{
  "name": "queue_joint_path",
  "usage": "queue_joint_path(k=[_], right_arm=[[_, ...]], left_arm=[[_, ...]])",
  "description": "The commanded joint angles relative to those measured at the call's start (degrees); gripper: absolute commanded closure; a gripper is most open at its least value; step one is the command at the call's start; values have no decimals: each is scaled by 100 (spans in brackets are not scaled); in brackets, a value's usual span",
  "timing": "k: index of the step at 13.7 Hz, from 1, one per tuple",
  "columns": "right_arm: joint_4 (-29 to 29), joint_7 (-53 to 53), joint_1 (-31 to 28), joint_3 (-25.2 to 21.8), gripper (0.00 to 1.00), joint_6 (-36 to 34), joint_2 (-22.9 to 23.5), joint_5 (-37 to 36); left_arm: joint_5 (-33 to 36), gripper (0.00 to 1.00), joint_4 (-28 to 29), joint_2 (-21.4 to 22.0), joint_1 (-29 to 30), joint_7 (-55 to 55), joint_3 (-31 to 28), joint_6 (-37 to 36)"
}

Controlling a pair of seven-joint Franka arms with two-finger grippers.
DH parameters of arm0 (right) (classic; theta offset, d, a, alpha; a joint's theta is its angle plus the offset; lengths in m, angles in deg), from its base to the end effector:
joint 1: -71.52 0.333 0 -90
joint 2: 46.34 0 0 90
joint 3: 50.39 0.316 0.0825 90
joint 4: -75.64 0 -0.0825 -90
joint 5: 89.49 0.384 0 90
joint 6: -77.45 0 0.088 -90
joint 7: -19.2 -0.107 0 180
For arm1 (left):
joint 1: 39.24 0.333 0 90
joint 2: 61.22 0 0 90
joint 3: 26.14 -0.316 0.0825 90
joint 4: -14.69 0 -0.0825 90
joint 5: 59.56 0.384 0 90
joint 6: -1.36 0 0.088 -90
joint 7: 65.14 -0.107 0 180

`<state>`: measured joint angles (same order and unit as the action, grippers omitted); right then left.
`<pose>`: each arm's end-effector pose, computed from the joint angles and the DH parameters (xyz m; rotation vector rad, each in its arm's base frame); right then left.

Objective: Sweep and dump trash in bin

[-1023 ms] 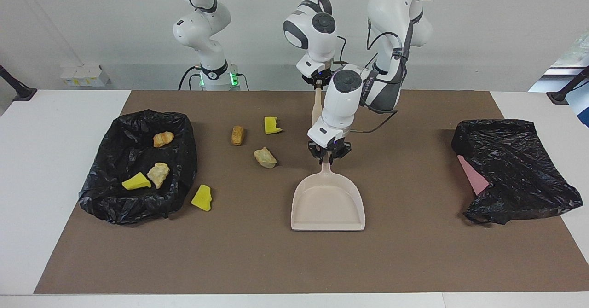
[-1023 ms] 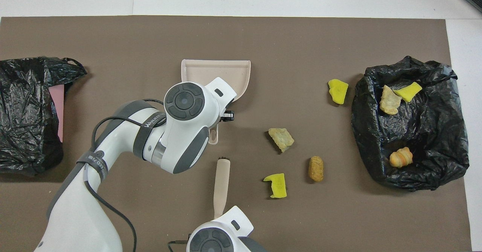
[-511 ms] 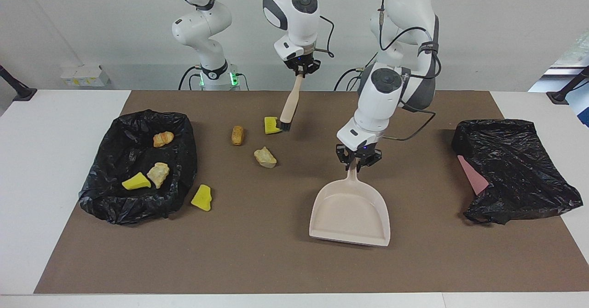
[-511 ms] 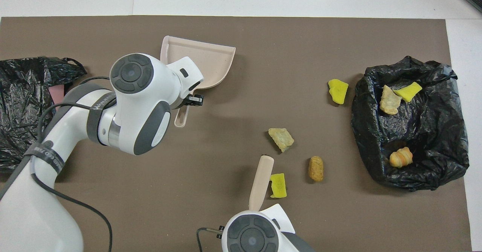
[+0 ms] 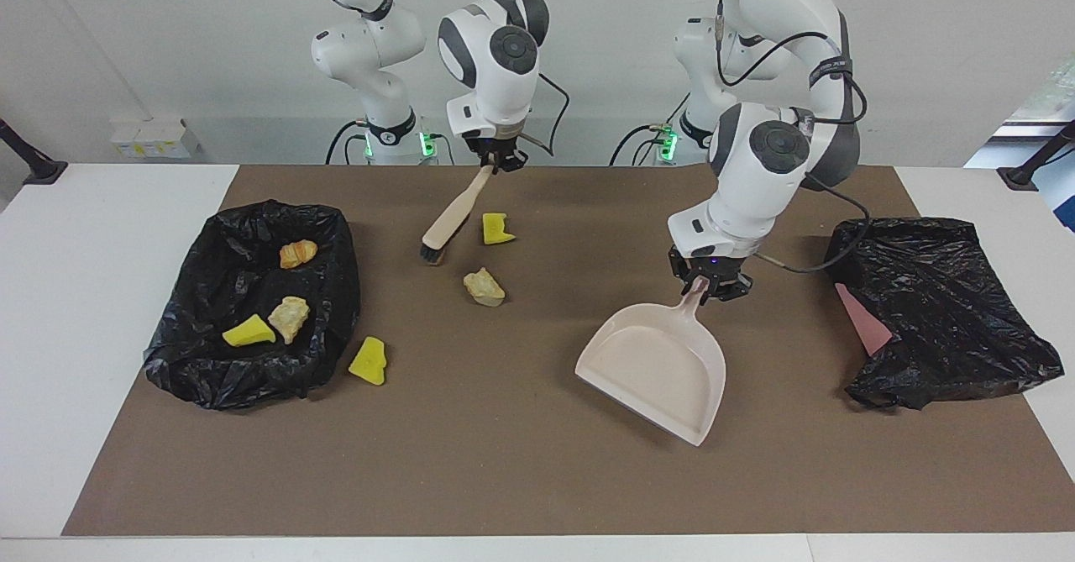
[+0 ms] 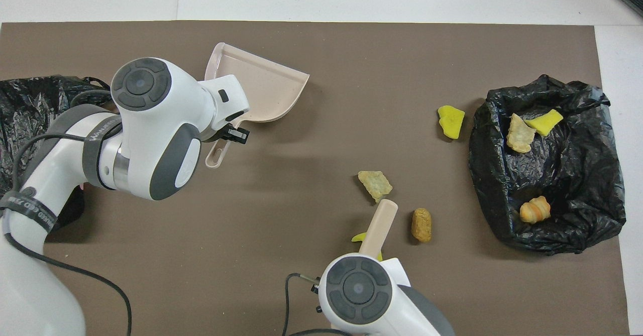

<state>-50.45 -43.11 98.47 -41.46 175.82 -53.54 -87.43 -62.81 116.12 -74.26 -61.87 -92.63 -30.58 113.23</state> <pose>0.3729 0.2751 0.4118 2.7772 -0.6763 -0.3567 0.5854 -0.1994 0.4278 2.8718 -1.1747 -0.0645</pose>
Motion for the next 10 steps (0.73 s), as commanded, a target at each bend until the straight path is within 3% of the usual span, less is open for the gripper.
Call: queue_joint_path(k=[1,3,10], right_arm=[[-47,481,-173,74,100,-246,-18,-214],[-204,334,-435,83,100,-256,-62,-214],[-828,659,-560,92,100,-328,-274,-48]], left_arm=[[18,100,349,319,92,-1307,48,-254],[35,100,692,503,66,-2197,48,-166],[448,100,2020,1364,-855,-2446,65,186]])
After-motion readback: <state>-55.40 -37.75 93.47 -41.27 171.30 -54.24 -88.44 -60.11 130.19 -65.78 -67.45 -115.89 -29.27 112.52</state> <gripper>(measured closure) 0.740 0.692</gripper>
